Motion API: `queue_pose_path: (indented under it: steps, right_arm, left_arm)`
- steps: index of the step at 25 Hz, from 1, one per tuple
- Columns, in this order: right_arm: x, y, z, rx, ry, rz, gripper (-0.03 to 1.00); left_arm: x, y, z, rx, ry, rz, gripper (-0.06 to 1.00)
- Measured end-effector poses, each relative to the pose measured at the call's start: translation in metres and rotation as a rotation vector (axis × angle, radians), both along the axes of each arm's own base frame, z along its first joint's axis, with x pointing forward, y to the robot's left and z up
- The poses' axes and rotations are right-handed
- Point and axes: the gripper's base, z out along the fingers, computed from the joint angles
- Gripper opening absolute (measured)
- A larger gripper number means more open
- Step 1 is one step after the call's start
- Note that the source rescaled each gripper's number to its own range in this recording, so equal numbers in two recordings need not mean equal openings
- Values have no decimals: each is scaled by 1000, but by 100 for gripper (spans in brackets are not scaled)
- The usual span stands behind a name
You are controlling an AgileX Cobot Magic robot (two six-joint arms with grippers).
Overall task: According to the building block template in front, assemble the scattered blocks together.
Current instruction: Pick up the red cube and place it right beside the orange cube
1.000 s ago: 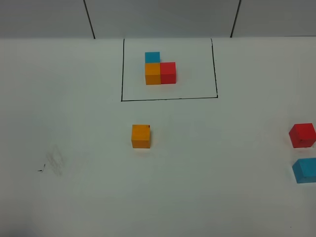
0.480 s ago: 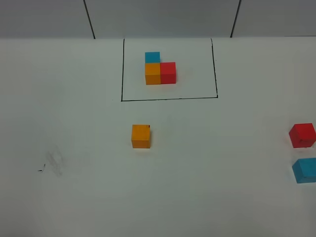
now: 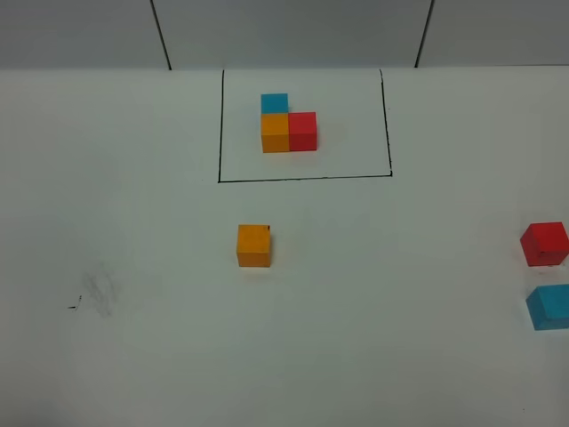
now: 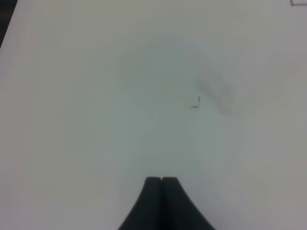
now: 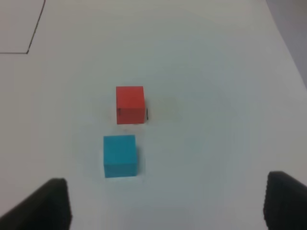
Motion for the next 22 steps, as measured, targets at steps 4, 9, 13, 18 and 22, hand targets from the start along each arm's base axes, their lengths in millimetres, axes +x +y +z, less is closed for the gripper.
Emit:
queue_pose_path:
  steps: [4, 9, 13, 18, 22]
  right_arm:
    - [0, 0, 0, 0, 0, 0, 80]
    - [0, 0, 0, 0, 0, 0, 80]
    - [0, 0, 0, 0, 0, 0, 80]
    - [0, 0, 0, 0, 0, 0, 80]
    - [0, 0, 0, 0, 0, 0, 80]
  left_arm:
    - [1, -1, 1, -4, -10, -4, 0]
    - [1, -4, -1, -36, -9, -25, 0]
    - [6, -7, -8, -82, 1, -51, 0]
    - [6, -7, -8, -79, 0, -47, 0]
    - [6, -3, -8, -37, 3, -17, 0]
